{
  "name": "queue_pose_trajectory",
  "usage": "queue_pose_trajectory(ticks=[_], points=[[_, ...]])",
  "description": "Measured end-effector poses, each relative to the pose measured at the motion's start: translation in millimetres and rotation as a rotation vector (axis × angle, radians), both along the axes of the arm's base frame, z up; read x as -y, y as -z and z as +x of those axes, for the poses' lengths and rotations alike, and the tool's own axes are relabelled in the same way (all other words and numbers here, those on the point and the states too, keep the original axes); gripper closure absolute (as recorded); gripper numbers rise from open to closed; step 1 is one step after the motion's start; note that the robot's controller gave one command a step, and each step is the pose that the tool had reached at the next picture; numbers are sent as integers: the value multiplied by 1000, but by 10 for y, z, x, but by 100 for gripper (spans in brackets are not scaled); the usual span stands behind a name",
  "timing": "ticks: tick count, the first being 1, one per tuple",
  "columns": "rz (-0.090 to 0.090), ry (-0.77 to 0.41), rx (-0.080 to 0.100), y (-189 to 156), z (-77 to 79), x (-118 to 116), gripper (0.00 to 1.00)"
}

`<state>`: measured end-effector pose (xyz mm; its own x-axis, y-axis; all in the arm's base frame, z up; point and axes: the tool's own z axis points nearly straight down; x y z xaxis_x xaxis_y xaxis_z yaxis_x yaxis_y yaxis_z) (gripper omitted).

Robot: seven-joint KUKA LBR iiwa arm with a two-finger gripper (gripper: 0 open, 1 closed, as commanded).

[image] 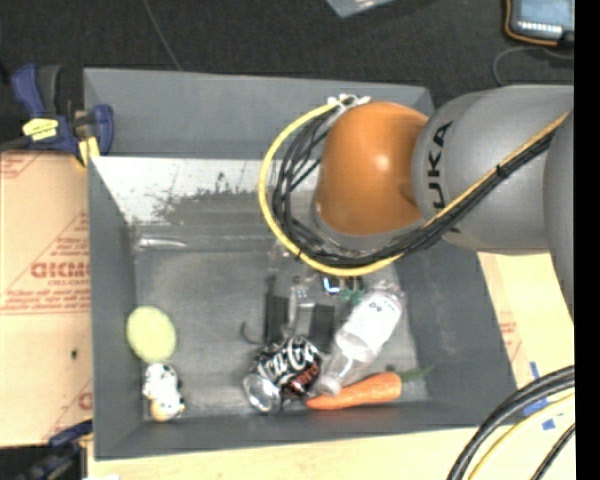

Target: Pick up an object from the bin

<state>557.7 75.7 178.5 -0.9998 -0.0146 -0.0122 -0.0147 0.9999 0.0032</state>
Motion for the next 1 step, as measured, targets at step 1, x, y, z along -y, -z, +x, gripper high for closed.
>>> queue_pose_trajectory(ticks=[1], points=[[-1, -8, 1, 164, 27, 74, 0]])
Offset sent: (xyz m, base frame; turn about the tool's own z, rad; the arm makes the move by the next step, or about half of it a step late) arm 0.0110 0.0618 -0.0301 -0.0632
